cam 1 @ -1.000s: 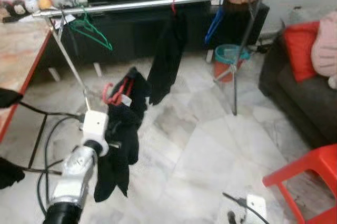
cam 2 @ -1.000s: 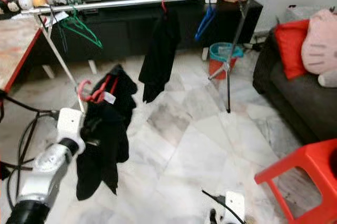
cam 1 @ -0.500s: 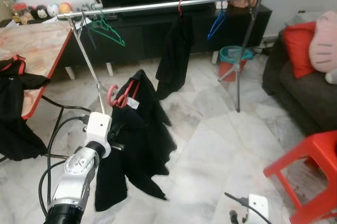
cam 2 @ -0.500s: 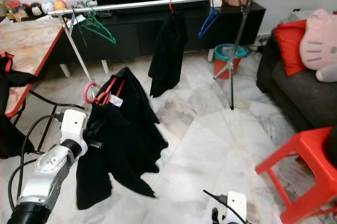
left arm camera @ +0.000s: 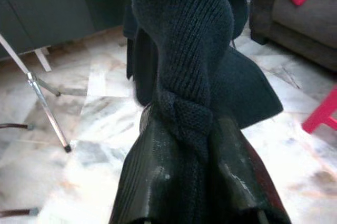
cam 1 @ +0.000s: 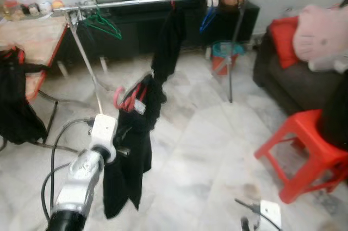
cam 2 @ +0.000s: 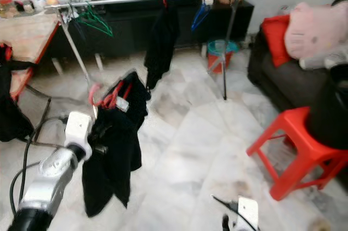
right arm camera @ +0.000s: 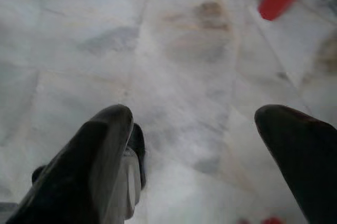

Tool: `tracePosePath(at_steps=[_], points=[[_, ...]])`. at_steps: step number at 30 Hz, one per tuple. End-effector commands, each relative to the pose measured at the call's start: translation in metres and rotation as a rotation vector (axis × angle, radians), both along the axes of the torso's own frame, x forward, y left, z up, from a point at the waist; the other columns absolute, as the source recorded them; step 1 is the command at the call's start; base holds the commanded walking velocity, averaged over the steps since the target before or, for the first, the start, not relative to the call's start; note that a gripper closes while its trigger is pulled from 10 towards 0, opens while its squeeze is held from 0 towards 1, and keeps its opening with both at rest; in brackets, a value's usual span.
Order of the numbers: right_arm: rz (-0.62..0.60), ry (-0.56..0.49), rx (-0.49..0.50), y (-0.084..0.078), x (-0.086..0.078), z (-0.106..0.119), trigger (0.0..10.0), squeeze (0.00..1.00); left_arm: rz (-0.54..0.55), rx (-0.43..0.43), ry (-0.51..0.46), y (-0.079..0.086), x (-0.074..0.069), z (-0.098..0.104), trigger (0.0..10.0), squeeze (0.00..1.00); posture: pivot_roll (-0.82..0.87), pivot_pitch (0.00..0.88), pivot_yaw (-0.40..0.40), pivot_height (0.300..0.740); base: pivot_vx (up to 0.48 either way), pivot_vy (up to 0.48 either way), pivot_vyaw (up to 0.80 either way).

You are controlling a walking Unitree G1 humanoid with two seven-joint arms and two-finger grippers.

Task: Hang hanger

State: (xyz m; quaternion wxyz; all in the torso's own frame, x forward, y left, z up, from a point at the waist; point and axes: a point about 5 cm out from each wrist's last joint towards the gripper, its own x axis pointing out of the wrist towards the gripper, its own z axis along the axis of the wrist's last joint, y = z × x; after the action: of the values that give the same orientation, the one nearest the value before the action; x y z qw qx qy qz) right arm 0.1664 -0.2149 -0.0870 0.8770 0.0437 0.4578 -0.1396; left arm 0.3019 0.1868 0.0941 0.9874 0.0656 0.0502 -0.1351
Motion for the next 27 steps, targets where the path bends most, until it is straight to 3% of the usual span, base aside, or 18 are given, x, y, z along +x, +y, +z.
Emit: tracePosePath(at_steps=[1, 16, 26, 27], points=[[0.005, -0.015, 0.005, 0.005, 0.002, 0.000, 10.0, 0.00, -0.007, 0.012, -0.061, 0.000, 0.005, 0.016, 10.0, 0.00, -0.08, 0.000, -0.001, 0.732, 0.000, 0.000, 0.00], [0.017, -0.115, -0.012, 0.002, 0.010, 0.007, 10.0, 0.00, -0.072, 0.054, -0.035, -0.010, 0.005, 0.018, 10.0, 0.00, -0.08, 0.000, -0.002, 0.732, 0.000, 0.000, 0.00], [0.095, -0.276, -0.099, 0.001, 0.018, 0.018, 10.0, 0.00, -0.241, 0.141, 0.017, -0.029, -0.004, 0.015, 10.0, 0.00, -0.10, 0.000, -0.003, 0.732, 0.000, 0.000, 0.00], [0.126, -0.349, -0.154, -0.008, 0.050, 0.038, 10.0, 0.00, -0.250, 0.141, 0.018, -0.030, -0.004, 0.015, 10.0, 0.00, -0.10, 0.000, -0.003, 0.732, 0.000, 0.000, 0.00]])
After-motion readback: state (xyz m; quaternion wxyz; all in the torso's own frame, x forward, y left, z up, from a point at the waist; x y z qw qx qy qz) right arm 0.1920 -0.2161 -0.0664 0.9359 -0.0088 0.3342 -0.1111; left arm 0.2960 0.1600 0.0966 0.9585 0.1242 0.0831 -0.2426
